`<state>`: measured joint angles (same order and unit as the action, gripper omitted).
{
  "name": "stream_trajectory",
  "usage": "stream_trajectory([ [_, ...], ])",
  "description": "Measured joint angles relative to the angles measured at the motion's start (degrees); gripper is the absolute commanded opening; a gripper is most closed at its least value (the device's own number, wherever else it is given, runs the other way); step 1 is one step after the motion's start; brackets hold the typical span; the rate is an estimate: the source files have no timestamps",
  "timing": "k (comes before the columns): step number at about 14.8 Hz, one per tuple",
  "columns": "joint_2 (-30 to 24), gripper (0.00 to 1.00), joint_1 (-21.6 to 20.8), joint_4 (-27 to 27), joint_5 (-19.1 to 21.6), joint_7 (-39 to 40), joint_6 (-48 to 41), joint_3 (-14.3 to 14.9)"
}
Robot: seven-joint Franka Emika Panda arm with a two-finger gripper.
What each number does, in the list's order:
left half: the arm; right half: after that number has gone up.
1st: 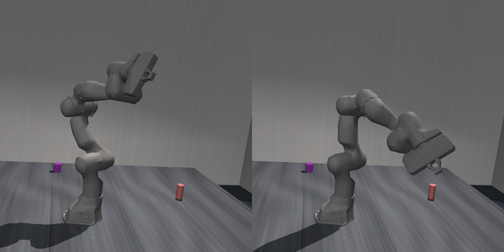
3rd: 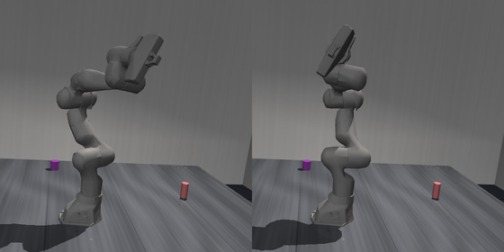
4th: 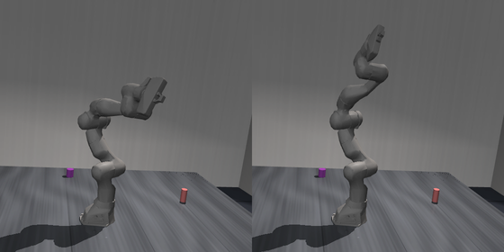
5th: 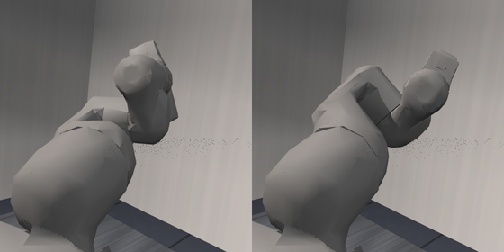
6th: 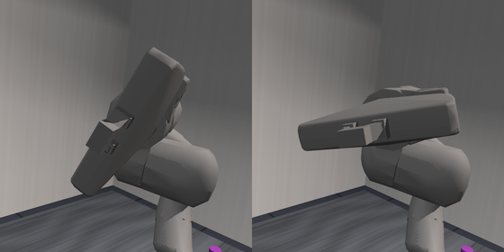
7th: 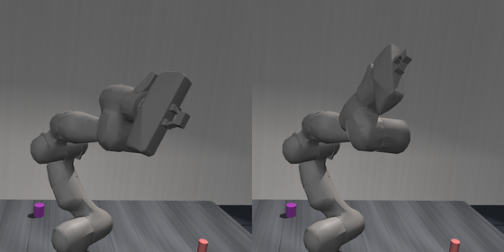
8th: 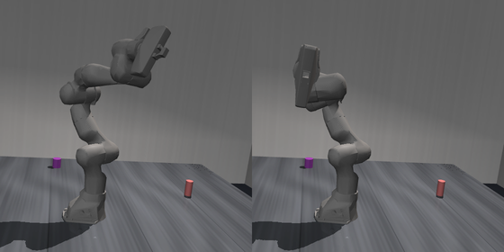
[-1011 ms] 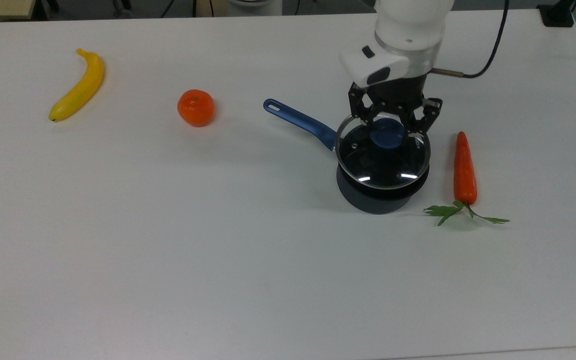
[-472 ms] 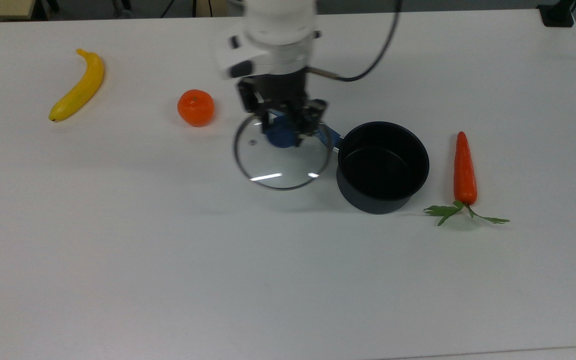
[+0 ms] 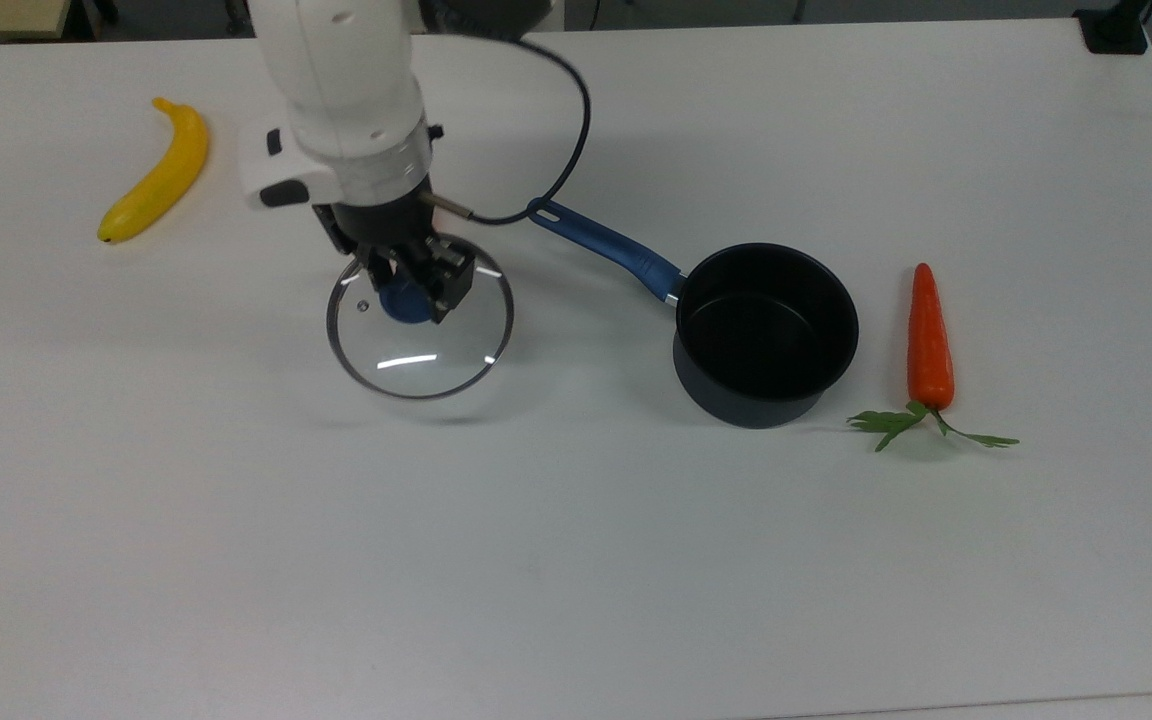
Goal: Open lid
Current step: 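Lower the glass lid onto the table beside the saucepan and release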
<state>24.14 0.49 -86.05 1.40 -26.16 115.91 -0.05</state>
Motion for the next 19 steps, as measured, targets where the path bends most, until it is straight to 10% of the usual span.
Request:
stream_trajectory([
  [9, 6.2, 0.41, 0.8, -2.3, 0.0, 0.1, 9.2, 0.0],
  [19, 6.5, 0.82, 0.9, -3.1, 0.0, 0.0, 9.8, 0.0],
])
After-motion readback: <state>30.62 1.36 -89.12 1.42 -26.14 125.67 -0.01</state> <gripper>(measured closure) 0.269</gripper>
